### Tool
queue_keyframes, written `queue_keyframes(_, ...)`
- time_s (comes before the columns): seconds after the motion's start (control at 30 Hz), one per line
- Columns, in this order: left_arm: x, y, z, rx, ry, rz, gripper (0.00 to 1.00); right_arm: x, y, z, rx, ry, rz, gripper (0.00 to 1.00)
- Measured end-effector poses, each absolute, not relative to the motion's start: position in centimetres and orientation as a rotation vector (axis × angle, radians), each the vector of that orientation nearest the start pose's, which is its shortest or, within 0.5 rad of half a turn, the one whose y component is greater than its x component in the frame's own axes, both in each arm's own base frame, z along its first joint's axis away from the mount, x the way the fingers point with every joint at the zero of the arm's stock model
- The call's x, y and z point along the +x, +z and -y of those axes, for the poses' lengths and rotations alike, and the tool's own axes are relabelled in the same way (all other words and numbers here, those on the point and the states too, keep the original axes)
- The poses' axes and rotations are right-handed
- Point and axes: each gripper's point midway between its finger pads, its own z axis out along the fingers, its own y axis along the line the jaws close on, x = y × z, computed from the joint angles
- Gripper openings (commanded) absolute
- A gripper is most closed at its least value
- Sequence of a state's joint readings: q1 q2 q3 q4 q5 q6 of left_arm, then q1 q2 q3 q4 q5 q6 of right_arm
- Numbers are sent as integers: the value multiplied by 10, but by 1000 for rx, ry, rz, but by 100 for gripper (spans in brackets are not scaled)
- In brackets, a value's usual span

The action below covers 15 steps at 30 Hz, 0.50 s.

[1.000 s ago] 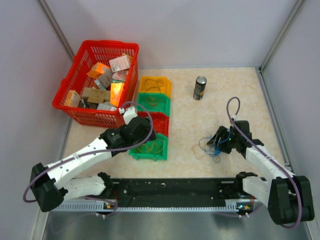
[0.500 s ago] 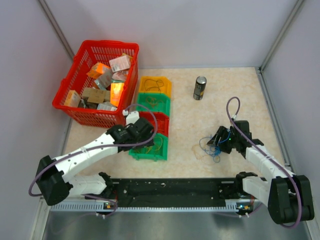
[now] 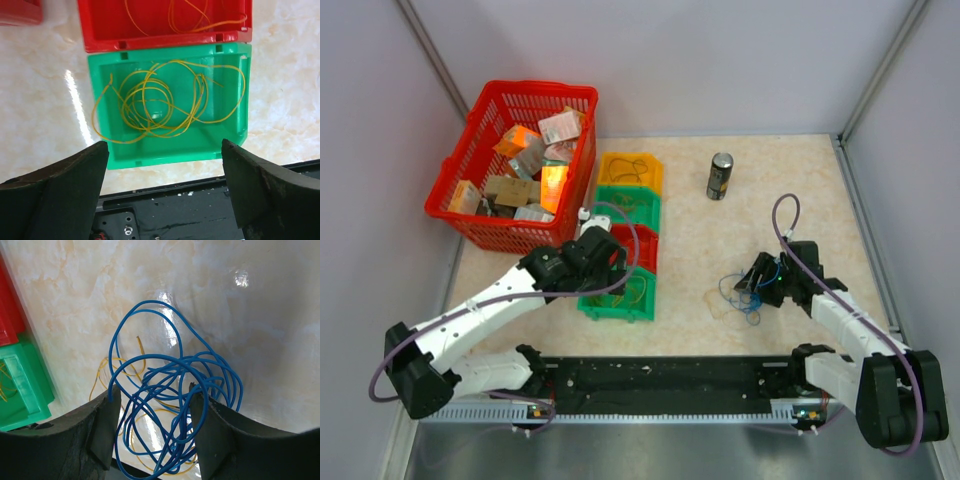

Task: Untangle the cables

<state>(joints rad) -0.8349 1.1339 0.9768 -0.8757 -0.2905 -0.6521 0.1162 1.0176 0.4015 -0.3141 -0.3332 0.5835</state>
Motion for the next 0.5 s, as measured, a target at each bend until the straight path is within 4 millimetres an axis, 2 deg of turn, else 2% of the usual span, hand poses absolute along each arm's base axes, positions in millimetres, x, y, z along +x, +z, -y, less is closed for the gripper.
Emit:
queue_keyframes(0.17,203,175,162,103,-187,-2445,96,216,38,-105,455,696,-2528,57)
queue_keyframes(0.33,203,225,164,96,-356,-2272,85,216,38,-105,455,696,-2529,55)
queue_keyframes(0.43,205,246,181,136,-489,-2189,76,216,37,-105,454,695,-2534,50)
queue_keyframes(0.5,206,254,200,175,-597,-2155,72,215,36,-105,451,697,-2538,45)
